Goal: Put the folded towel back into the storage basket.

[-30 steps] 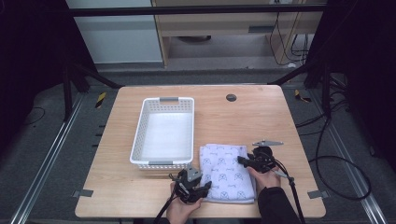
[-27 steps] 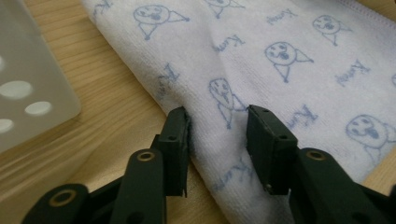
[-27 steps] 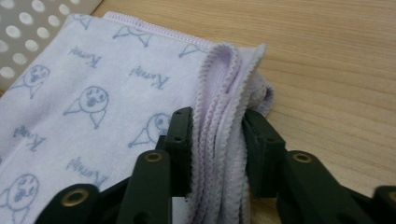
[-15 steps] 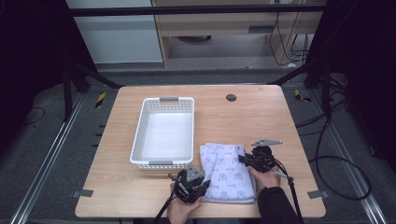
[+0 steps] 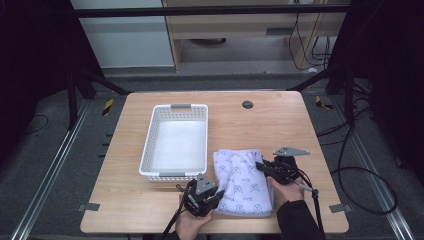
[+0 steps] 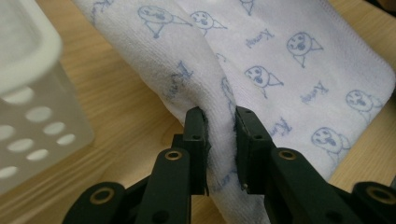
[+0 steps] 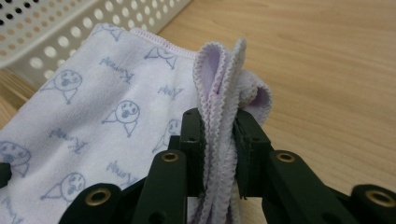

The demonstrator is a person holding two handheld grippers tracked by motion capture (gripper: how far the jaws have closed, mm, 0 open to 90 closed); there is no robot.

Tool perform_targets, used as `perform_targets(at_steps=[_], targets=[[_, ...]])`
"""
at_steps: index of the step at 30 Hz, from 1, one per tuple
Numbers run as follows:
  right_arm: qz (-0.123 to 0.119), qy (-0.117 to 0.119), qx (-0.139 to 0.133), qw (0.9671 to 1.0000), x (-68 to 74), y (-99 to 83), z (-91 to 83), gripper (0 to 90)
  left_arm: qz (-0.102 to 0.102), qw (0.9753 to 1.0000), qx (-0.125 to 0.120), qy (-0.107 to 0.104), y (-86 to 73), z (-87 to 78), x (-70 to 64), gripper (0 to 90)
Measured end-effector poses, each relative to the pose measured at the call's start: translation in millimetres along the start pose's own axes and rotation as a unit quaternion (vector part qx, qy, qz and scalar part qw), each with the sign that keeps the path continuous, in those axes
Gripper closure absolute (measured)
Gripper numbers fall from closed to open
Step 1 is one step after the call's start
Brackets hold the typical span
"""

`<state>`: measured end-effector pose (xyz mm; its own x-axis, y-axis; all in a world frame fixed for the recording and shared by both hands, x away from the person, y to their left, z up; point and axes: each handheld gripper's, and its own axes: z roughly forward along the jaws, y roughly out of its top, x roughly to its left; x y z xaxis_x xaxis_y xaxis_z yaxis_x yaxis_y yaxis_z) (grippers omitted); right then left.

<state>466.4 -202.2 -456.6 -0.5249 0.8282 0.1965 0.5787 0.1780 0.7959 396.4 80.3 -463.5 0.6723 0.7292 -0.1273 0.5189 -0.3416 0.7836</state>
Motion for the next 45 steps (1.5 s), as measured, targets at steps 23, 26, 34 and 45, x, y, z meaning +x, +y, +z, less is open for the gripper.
perform_targets(at_steps=[23,26,34,45], targets=[[-0.014,-0.002,-0.069,0.9975,17.0,20.6,-28.4,76.0,0.021,0.9987,-0.047,0.005,23.2,-31.4,-0.8,75.8],[-0.016,-0.002,-0.074,0.9971,19.7,24.1,-31.6,76.1,0.023,0.9985,-0.049,0.005,25.3,-33.8,-1.2,75.8],[-0.021,-0.003,-0.101,0.9947,27.0,38.9,-48.7,76.4,0.030,0.9969,-0.072,0.000,40.9,-50.9,1.0,75.9],[-0.031,-0.008,-0.130,0.9910,37.3,67.0,-55.1,76.6,0.030,0.9943,-0.102,0.011,59.4,-67.4,11.6,76.1]])
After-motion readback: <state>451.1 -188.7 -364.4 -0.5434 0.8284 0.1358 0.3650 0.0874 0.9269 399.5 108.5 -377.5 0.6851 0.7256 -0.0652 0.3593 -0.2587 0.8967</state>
